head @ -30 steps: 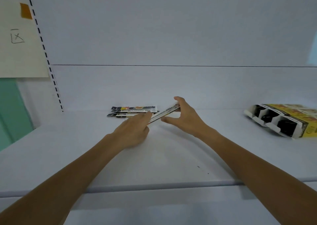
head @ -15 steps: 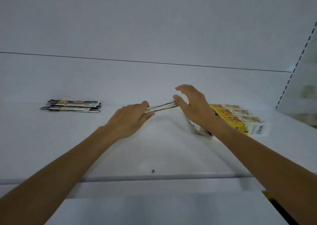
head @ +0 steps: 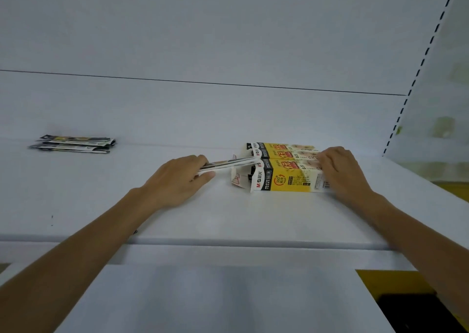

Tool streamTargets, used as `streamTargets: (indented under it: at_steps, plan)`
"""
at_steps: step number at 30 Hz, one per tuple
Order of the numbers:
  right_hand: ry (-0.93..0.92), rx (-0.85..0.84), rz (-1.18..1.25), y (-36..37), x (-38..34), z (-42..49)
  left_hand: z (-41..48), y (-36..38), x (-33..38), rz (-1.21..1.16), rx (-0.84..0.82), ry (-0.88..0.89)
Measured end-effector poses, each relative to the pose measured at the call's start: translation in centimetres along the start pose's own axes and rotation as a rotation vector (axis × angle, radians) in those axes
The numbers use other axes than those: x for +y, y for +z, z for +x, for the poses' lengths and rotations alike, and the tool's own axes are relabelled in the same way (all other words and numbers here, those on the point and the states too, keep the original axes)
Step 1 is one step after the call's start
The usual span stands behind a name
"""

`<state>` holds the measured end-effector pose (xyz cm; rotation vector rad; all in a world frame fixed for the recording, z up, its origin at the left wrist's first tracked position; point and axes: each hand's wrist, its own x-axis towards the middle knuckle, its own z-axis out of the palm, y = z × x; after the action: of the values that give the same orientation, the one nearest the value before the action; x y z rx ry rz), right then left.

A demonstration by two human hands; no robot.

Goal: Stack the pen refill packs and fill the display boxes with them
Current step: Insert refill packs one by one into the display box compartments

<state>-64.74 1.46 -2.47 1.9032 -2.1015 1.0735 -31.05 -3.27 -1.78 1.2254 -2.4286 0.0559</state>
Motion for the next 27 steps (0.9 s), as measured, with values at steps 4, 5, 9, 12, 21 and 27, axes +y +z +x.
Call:
streamTargets:
  at_steps: [4, 5, 9, 12, 21, 27]
  plan:
    - [-0.043, 0.066, 0.032, 0.6, 0.5, 0.2, -0.1, 0.4, -0.1, 0.024, -0.015, -0.037]
    - [-0.043, 0.067, 0.039, 0.7, 0.7, 0.3, -0.2, 0.3, -0.3, 0.026, -0.015, -0.048]
    - [-0.074, 0.109, 0.016, 1.1, 1.0, 0.7, -0.7, 0.0, -1.3, 0.117, -0.042, -0.057]
    - [-0.125, 0.144, -0.022, 1.0, 0.6, 0.4, -0.5, 0.2, -1.2, 0.148, -0.057, -0.029]
    - [-0.149, 0.139, -0.075, 1.1, 0.9, 0.7, 0.8, 1.4, -0.7, 0.081, -0.105, -0.004]
    - [-0.195, 0.142, -0.120, 1.4, 1.1, 0.7, 0.7, 1.6, -1.1, 0.085, -0.152, -0.035]
